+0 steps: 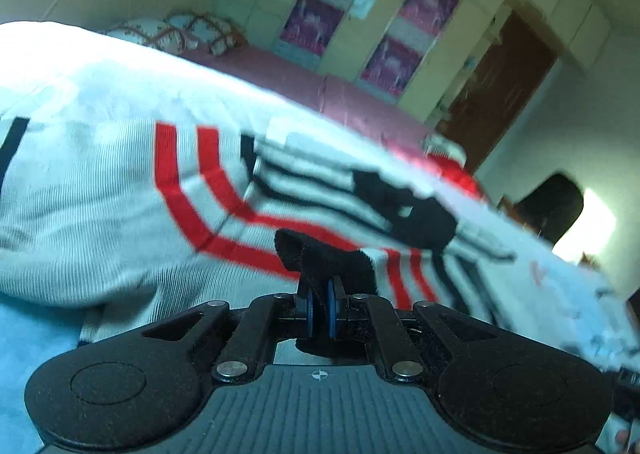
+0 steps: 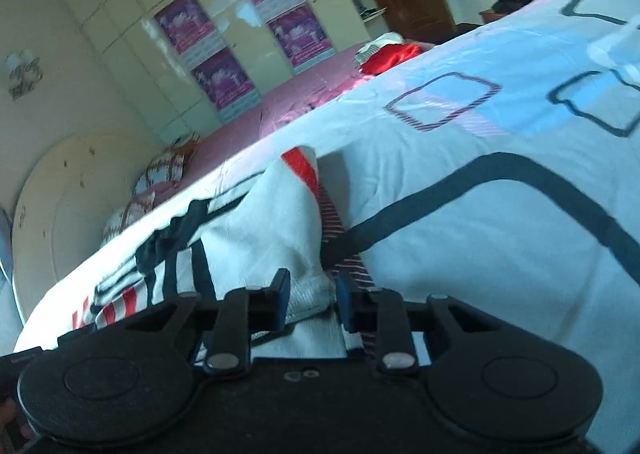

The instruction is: Fold small clothes

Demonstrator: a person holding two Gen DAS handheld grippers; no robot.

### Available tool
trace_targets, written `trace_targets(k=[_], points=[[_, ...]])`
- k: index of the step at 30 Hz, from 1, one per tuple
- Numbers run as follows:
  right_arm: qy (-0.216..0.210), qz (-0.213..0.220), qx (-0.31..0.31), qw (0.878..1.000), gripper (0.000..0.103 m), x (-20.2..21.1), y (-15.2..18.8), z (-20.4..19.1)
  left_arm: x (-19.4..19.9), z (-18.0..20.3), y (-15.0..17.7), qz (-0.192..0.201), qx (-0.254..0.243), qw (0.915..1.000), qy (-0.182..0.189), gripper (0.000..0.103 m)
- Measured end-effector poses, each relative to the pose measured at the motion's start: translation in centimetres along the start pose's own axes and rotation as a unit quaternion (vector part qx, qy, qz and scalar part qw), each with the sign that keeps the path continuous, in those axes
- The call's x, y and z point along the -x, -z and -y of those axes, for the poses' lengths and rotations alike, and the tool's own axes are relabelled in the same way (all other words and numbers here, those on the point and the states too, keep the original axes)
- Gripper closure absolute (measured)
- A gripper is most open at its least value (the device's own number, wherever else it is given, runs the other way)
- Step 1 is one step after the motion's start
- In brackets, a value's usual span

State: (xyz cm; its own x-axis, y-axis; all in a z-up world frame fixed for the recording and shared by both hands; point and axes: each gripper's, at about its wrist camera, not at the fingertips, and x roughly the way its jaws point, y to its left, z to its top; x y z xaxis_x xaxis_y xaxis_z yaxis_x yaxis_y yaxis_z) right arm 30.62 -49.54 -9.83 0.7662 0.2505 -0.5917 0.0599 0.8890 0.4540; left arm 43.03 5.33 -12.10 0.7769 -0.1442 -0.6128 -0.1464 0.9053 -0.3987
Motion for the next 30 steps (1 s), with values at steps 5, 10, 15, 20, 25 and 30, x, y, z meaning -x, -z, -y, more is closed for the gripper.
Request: trace_targets(k=[5,10,15,20,25,30], points=[[0.022,-0.018,0.064,0.998,0.075,-1.8,-0.1,-0.4,-0.5,-0.7,0.7,-0.003,0.009,1.0000,0.000,0.096],[-0.010,-0.018,0.075,0.997,0.081,-5.2,-2.9,0.4,-0.3,-0.6,1.4,0.016,0.004,0.9999,-0.002,0.096],[-0.016,-0.025,0.086,0.996,0.075,-6.7,-3.7,0.8,1.1,-0.5,1.4,0.045,0.010,0.9987,-0.021,0.096],[-0.032,0.009,0.086,0.996,0.071,-6.9,-5.6,1.3,2.0,-0.1,-0.5,0.079,0.007,0.9952,-0.057,0.033],[-0.048,0.014,0.096,0.994,0.073,-10.7,-8.5,0.6,-1.3,1.5,-1.1,0.023,-0.044,0.9945,-0.092,0.033],[-0.009,-0.029,0.120,0.992,0.081,-15.1,-9.5,0.6,-1.8,3.2,-0.3,0.023,-0.088,0.9859,-0.141,0.034]])
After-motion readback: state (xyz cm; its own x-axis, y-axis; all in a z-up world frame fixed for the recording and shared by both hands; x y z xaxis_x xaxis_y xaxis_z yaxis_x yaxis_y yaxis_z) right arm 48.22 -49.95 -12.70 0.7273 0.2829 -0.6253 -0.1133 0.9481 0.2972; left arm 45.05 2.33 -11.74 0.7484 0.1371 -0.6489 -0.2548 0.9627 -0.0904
